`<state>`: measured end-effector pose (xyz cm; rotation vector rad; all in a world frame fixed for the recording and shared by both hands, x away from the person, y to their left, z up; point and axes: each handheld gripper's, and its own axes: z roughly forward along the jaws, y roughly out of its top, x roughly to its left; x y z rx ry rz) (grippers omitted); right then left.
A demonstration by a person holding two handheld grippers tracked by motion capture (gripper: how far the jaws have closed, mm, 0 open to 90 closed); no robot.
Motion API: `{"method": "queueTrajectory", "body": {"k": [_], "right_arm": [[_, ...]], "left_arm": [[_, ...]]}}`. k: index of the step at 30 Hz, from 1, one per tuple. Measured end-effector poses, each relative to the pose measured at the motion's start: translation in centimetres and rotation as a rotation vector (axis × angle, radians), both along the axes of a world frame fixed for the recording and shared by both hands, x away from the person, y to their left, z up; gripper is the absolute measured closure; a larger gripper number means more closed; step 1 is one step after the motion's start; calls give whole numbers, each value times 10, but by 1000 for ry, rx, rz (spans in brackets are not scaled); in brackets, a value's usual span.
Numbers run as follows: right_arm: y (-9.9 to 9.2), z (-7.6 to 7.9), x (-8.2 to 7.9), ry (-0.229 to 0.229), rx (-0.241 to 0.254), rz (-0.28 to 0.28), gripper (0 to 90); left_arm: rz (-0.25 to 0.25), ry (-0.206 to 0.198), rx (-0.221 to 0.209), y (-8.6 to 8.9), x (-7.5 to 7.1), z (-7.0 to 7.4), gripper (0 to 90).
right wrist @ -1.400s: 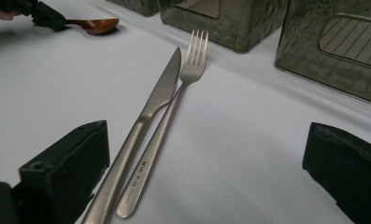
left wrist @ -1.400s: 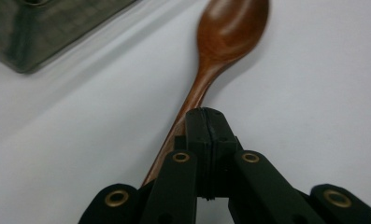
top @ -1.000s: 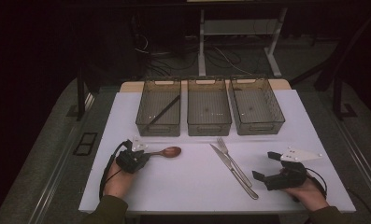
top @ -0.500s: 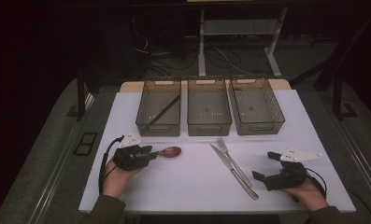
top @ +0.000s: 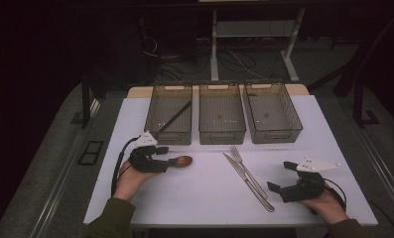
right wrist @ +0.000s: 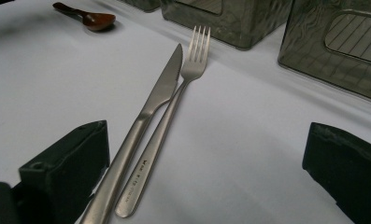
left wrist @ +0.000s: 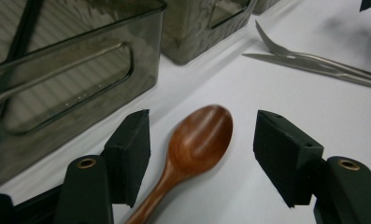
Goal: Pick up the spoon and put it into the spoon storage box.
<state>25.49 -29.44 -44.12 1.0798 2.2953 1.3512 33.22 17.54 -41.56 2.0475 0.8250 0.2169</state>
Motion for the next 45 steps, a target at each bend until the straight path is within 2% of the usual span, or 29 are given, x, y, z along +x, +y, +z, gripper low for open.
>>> {"method": "queueTrajectory", "body": {"k": [5, 9, 14, 16, 19, 21, 24, 28, 37, 40, 45], "right_arm": [[0, 0, 0, 0, -1, 0, 2], [0, -1, 1, 0, -7, 2, 2], [0, -1, -1, 1, -8, 1, 2], [-2, -1, -3, 2, -12, -1, 2], [-5, 0, -5, -5, -2, -11, 2], [-5, 0, -5, -3, 0, -12, 2], [-4, 0, -4, -1, -8, -5, 2], [-4, 0, -3, -1, -3, -7, 2], [-4, 0, -3, -4, -1, -7, 2], [-4, 0, -3, -3, -2, -7, 2], [-4, 0, -3, -3, -2, -7, 2]], "left_arm": [[-15, 0, 13, -15, 12, -3, 350], [-18, 9, 8, -24, 22, -9, 372], [-30, 26, 56, -29, 25, -17, 392], [-31, 42, 61, -29, 26, -20, 396], [-48, 48, 116, -30, 25, -23, 397], [-53, 58, 127, -31, 24, -25, 398], [-57, 54, 158, -31, 24, -27, 398], [-61, 53, 178, -30, 24, -30, 397], [-85, 60, 181, -31, 21, -29, 396], [-112, 51, 190, -30, 22, -29, 399], [-151, 59, 198, -31, 19, -29, 446]]}}
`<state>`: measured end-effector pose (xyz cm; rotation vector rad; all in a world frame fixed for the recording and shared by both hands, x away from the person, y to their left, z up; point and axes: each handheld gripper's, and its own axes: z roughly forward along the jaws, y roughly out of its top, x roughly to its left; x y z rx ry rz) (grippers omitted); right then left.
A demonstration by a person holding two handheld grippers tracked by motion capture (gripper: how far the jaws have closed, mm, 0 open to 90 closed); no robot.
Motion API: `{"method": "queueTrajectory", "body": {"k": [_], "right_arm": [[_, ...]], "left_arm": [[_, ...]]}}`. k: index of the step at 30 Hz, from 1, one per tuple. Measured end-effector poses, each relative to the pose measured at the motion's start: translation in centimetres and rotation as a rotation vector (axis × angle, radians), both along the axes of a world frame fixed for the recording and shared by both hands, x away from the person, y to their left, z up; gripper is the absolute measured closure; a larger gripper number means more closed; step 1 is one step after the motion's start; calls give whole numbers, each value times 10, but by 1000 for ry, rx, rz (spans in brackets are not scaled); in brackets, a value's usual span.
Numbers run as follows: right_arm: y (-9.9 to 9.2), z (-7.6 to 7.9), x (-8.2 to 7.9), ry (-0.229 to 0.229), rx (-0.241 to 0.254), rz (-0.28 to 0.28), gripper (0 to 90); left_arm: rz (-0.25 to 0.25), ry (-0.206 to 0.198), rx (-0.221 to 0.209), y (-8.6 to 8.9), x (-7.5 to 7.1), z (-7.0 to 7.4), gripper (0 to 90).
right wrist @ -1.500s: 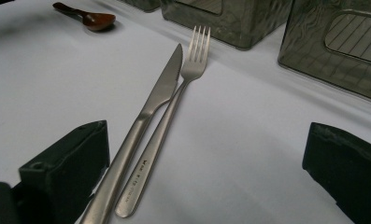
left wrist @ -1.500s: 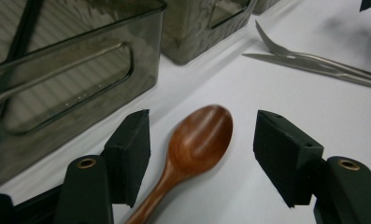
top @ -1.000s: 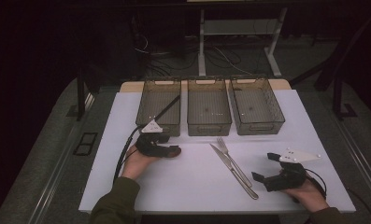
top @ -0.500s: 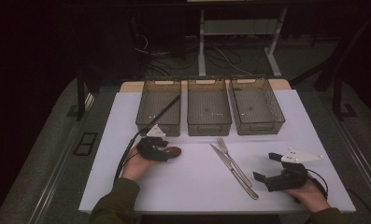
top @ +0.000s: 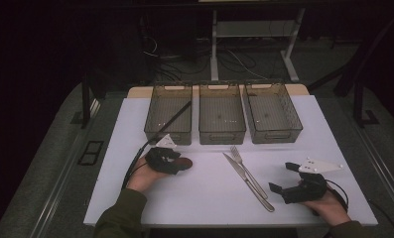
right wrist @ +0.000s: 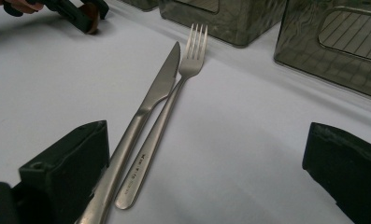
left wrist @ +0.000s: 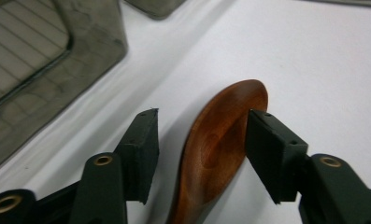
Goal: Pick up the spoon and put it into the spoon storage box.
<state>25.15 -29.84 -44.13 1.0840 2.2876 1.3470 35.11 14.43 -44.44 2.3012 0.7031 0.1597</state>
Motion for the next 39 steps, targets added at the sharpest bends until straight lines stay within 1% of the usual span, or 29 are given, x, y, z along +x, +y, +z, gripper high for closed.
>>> {"method": "queueTrajectory", "body": {"k": [1, 2, 3, 5, 6, 9, 12, 15, 21, 23, 30, 35, 39], "right_arm": [[0, 0, 0, -1, -1, 0, 2], [0, 0, 0, 0, -1, 0, 2], [0, 0, 0, 1, -1, 0, 2], [0, 0, 0, 0, 0, 0, 2], [0, 0, 0, -1, 0, 0, 2], [0, 0, 0, 0, 0, 0, 2], [0, 0, 0, -1, 0, 1, 2], [0, 0, 0, 0, -1, 1, 2], [0, 0, 0, 1, -1, 1, 2], [0, 0, 0, 1, -1, 1, 2], [0, 0, 0, 2, -1, 2, 2], [0, 0, 0, 2, -2, 2, 2], [0, 0, 0, 2, -2, 2, 2]], "left_arm": [[-19, -8, 9, 0, 1, 0, 457], [-12, -1, 8, -1, -1, 0, 462], [-20, -3, 12, -1, -1, 1, 476], [-35, -11, 23, -1, -2, 1, 503], [-40, -22, 32, -1, -2, 1, 513], [-40, -25, 46, -1, -5, 2, 541], [-42, -26, 47, -1, -6, 3, 569], [-49, -33, 59, -1, -7, 4, 593], [-61, -39, 68, -3, -9, 4, 637], [-70, -44, 74, -3, -9, 5, 665], [-67, -50, 74, -4, -11, 7, 732], [-62, -62, 67, -4, -12, 9, 770], [-61, -62, 63, -4, -12, 11, 808]]}}
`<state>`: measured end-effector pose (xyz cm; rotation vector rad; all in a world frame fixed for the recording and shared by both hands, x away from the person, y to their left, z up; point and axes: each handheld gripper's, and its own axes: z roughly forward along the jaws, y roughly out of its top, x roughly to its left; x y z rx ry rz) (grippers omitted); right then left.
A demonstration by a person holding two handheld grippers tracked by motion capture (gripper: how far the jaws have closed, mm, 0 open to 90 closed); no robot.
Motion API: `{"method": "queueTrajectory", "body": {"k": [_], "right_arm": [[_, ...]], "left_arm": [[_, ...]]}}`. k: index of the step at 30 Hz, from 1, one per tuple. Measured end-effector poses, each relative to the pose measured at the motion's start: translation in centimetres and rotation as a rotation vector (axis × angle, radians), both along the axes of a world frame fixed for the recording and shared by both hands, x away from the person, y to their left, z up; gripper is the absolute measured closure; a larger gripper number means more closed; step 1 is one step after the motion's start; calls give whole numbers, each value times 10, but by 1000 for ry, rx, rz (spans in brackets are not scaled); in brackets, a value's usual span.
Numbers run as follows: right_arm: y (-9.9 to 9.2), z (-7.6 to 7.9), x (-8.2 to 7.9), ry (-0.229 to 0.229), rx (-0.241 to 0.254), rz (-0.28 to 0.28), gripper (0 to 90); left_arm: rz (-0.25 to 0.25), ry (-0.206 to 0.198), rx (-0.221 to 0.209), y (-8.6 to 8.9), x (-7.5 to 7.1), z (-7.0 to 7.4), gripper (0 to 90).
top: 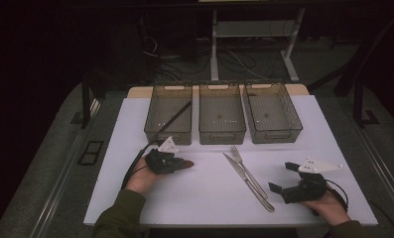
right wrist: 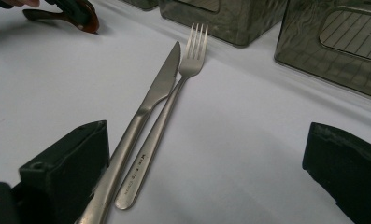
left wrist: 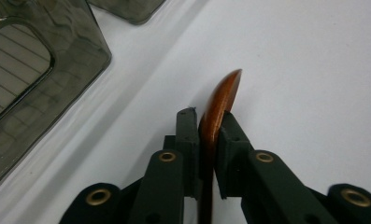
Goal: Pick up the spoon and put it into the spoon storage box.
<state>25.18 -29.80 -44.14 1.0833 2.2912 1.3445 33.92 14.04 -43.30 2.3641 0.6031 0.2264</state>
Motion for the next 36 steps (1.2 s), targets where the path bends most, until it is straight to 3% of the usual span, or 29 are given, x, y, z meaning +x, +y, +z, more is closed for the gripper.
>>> {"method": "queueTrajectory", "body": {"k": [12, 20, 25, 36], "right_arm": [[0, 0, 0, 0, 0, -1, 2], [0, 0, 0, 0, 0, 0, 2], [0, 0, 0, -1, -1, 0, 2], [0, 0, 1, -1, 1, 0, 2]], "left_arm": [[31, -4, -21, 0, -1, 10, 825], [56, -26, -86, 0, -4, 24, 826], [84, -19, -122, -1, -5, 29, 827], [100, -28, -159, -9, -5, 37, 828]]}}
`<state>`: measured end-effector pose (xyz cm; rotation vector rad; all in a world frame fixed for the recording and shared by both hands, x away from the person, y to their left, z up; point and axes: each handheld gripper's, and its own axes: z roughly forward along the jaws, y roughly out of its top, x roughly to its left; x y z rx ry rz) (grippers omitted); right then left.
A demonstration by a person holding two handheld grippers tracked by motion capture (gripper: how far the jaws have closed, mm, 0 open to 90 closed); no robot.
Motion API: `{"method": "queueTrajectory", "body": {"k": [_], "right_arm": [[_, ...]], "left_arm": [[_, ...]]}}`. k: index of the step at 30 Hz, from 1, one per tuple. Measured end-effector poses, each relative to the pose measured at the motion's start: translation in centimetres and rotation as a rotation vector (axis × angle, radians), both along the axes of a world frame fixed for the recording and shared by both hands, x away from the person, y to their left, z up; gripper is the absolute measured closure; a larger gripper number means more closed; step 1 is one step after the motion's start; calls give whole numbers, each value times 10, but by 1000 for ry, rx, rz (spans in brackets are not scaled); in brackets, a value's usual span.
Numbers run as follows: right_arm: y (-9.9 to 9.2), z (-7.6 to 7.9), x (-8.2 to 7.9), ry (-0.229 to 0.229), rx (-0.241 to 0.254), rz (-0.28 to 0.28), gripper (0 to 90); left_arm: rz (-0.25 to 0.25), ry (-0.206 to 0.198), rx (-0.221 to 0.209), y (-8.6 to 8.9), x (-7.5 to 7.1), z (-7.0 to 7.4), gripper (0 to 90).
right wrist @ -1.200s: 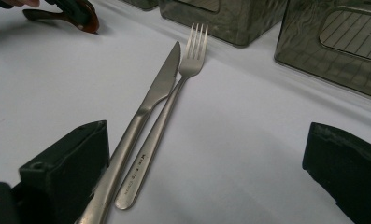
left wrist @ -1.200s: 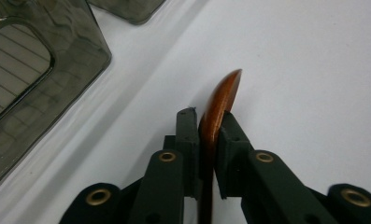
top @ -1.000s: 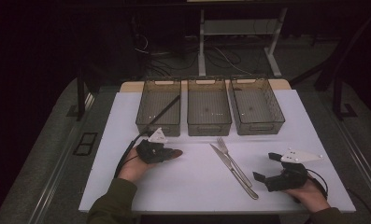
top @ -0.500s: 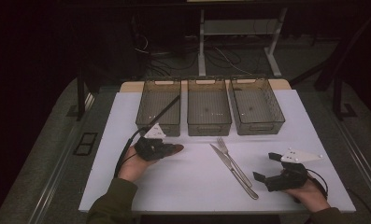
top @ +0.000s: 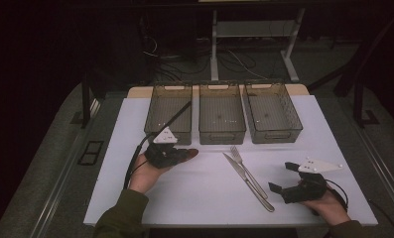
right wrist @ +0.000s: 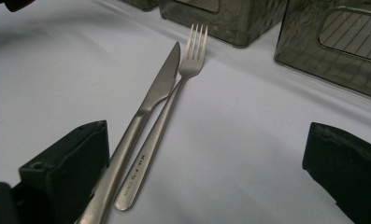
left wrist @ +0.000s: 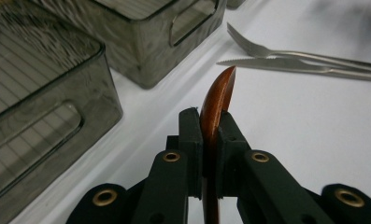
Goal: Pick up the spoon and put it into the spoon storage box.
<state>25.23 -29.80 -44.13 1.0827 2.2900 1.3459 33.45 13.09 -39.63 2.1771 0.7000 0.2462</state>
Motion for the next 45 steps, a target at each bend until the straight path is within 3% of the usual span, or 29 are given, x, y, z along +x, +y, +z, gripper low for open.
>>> {"method": "queueTrajectory", "body": {"k": [22, 26, 35, 38, 45], "right_arm": [[0, 1, -1, 0, 3, -2, 2], [0, 1, -1, 0, 5, -3, 2], [-1, 1, -1, 1, 8, -2, 2], [-1, 1, -1, 1, 9, 0, 2], [-1, 1, -1, -2, 15, 1, 2]], "left_arm": [[41, -65, -117, -32, 33, 39, 829], [35, -74, -114, -42, 45, 47, 829], [56, -80, -178, -63, 75, 62, 829], [61, -84, -199, -70, 86, 64, 829], [64, -83, -200, -88, 111, 66, 829]]}}
